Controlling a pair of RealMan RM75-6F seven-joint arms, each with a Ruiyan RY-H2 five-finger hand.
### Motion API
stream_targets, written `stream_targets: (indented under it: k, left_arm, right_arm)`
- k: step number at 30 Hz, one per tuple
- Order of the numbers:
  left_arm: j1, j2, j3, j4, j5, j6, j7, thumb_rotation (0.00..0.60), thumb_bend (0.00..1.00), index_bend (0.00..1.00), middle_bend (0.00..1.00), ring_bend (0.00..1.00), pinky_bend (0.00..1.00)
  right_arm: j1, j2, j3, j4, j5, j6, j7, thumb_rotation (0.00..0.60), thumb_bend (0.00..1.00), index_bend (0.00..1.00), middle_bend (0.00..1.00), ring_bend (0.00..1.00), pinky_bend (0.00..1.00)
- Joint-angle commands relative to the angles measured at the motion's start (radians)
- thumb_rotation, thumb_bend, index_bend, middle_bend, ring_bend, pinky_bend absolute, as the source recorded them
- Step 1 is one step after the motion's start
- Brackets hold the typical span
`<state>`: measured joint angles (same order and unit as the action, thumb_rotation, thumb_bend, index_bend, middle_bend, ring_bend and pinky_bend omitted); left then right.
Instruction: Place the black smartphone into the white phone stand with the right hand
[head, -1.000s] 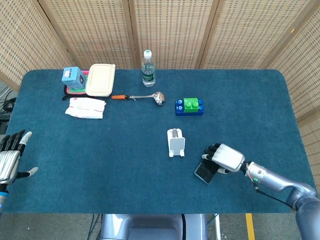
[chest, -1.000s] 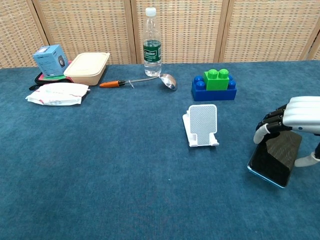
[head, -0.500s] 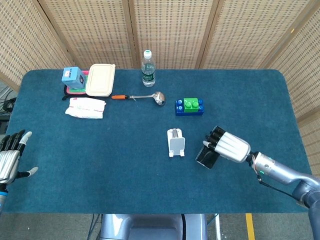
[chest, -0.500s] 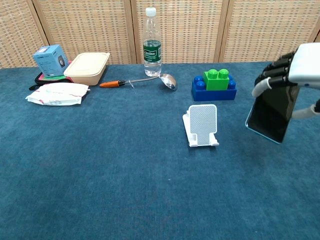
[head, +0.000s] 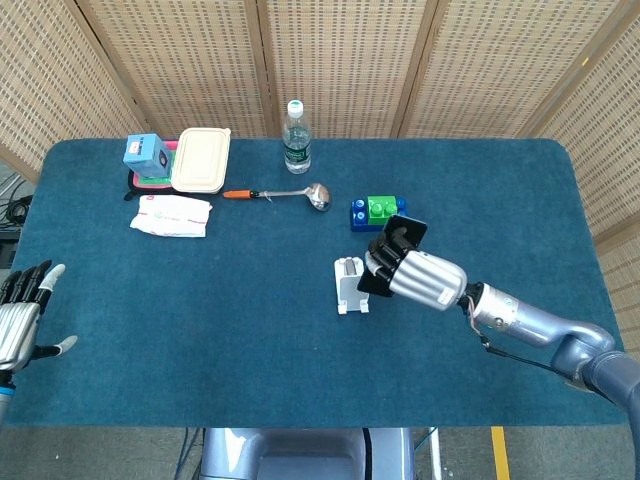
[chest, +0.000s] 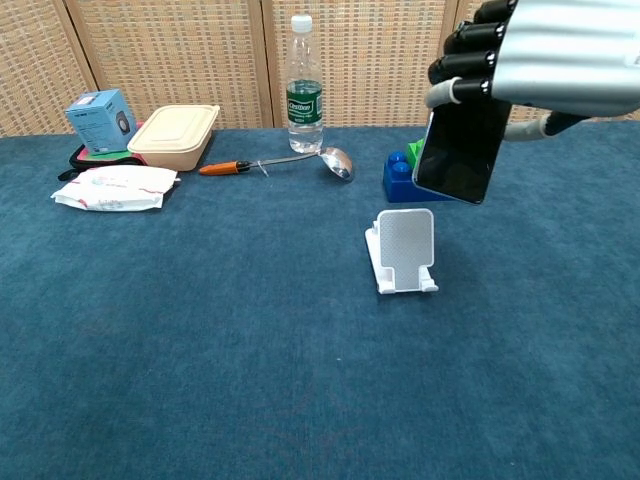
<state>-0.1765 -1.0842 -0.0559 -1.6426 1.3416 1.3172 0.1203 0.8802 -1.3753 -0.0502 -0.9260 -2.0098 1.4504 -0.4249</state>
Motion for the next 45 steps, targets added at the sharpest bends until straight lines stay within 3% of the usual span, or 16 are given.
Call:
stream_targets:
  k: [1,5,19,45]
  left_arm:
    - [0.001,0.002,0.002,-0.002,0.005,0.002,-0.005,0.6,0.0,0.0,0.0,0.0,0.0]
    - [0.003,0.006,0.008,-0.003,0.018,0.005,-0.013,0.6,0.0,0.0,0.0,0.0,0.0]
    - [0.008,0.022,0.019,-0.004,0.048,0.008,-0.055,0.6,0.0,0.0,0.0,0.0,0.0]
    - [0.005,0.023,0.017,-0.004,0.039,-0.002,-0.055,0.6,0.0,0.0,0.0,0.0,0.0]
  right_arm:
    - [0.034,-0.05,0.021,0.014,-0.039,-0.043,-0.133,0.6,0.65,0.56,0.54,0.47,0.42]
    - [0.042,-0.108,0.023,0.032,-0.059,-0.08,-0.261,0.6,0.65,0.56,0.54,0.47,0.42]
    - [-0.016,-0.227,-0.011,0.136,-0.052,-0.153,-0.491,0.6,0.65,0.56,0.52,0.47,0.42]
    - [-0.039,-0.285,-0.036,0.143,-0.059,-0.143,-0.572,0.6,0.65,0.56,0.49,0.43,0.4]
